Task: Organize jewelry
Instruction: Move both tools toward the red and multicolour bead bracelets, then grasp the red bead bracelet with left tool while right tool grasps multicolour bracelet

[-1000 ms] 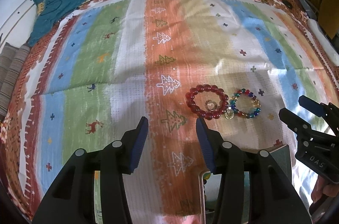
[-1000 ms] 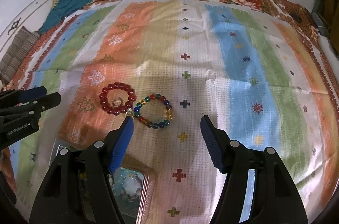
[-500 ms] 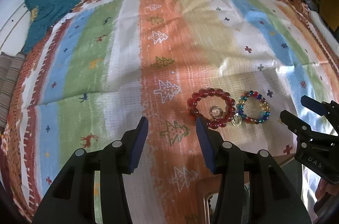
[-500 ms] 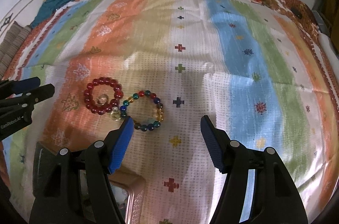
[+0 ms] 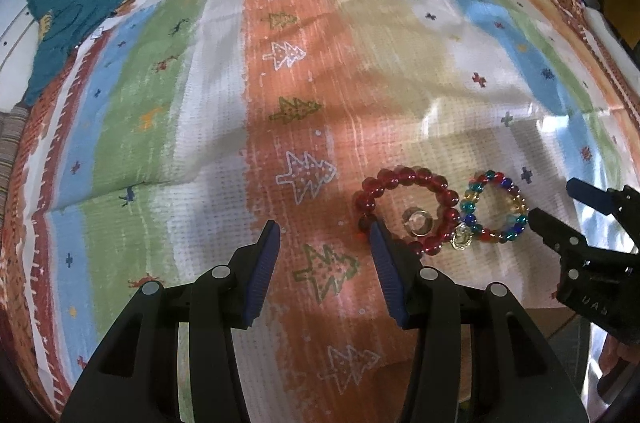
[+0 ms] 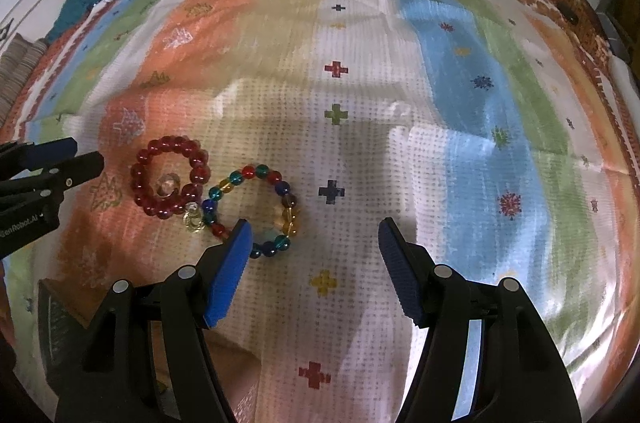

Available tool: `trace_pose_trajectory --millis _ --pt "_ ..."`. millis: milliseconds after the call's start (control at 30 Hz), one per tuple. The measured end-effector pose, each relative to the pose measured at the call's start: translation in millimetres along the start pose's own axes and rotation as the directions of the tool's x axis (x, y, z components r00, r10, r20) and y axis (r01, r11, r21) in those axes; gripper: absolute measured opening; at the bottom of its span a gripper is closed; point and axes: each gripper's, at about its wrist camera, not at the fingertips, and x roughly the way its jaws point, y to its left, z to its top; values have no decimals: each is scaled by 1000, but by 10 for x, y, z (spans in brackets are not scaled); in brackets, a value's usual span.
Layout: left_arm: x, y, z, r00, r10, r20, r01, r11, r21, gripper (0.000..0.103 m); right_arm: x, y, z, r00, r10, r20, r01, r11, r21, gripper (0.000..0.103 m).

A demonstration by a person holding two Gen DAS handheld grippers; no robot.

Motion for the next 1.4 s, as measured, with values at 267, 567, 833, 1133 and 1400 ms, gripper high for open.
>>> trace_pose_trajectory --millis 267,567,833,1133,1400 --pt "138 -3 77 1000 -26 -17 26 1000 14 47 126 -22 57 1000 -3 -18 3 1000 0 65" --pt "361 -93 124 999 -31 -43 34 997 64 47 257 33 115 999 -20 -36 19 999 -32 65" --pt "488 -143 155 998 -20 -55 25 996 89 46 279 94 112 999 -32 -36 30 997 -74 50" --pt "470 -67 118 998 -7 -60 12 997 78 15 252 167 91 1000 -20 -15 18 993 -113 10" --pt "294 14 27 999 20 -40 -17 997 71 13 85 212 146 999 -9 47 14 993 -117 10"
